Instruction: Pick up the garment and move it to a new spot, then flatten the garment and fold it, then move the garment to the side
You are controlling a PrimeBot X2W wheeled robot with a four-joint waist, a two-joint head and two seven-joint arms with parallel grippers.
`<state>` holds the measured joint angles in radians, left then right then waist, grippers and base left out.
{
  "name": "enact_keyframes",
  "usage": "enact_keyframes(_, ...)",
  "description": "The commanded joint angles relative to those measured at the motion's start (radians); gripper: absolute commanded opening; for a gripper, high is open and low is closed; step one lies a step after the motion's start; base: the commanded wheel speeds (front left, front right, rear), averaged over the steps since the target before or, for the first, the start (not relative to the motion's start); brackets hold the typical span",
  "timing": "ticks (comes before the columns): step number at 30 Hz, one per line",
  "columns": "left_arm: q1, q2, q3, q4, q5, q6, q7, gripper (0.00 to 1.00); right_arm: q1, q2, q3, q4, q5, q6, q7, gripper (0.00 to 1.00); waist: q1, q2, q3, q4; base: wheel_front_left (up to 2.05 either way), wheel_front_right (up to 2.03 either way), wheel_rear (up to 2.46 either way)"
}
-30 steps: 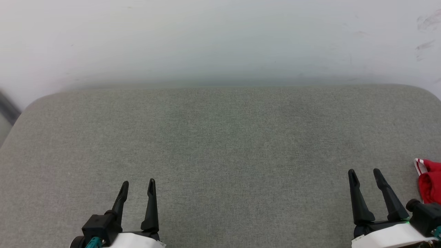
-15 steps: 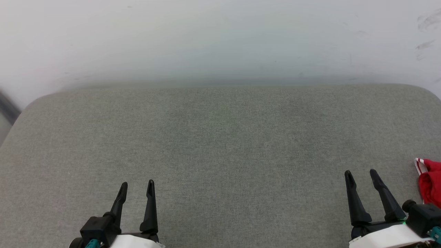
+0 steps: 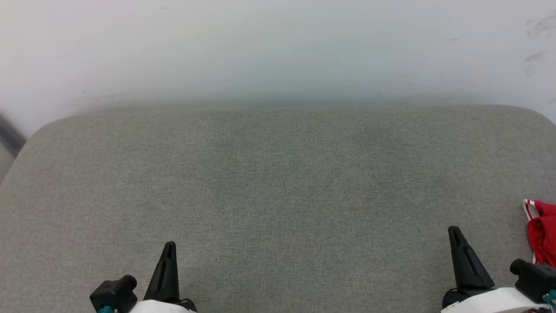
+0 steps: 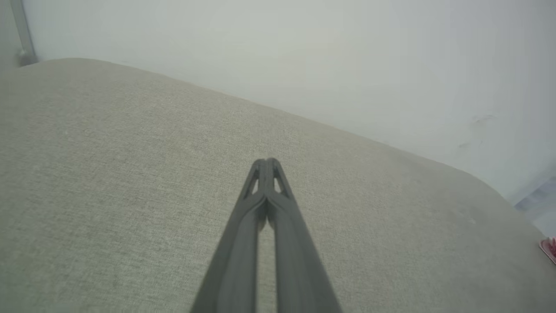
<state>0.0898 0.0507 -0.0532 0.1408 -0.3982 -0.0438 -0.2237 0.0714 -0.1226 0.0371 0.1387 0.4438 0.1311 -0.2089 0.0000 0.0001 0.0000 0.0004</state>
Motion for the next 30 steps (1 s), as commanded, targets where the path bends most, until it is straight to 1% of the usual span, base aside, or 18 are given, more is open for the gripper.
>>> enact_keyframes(1,-0.031,0.003,0.008,-0.010,-0.038,-0.003,0.006,0.00,-0.025,0.001,-0.007,-0.010,0.038,0.000,0.008,0.00,0.0000,-0.0001,0.000,0.000,0.00,0.00,0.00)
enact_keyframes(11,-0.059,0.006,0.028,0.008,-0.222,-0.016,0.053,0.00,-0.052,0.007,-0.023,0.008,0.216,0.000,0.051,0.00,0.0000,-0.0001,0.000,0.000,0.00,0.00,0.00)
enact_keyframes(30,-0.097,0.009,0.059,0.032,-0.487,-0.036,0.124,0.00,-0.088,0.018,-0.049,0.032,0.473,0.000,0.116,0.00,0.0000,-0.0001,0.001,0.000,0.00,0.00,0.00)
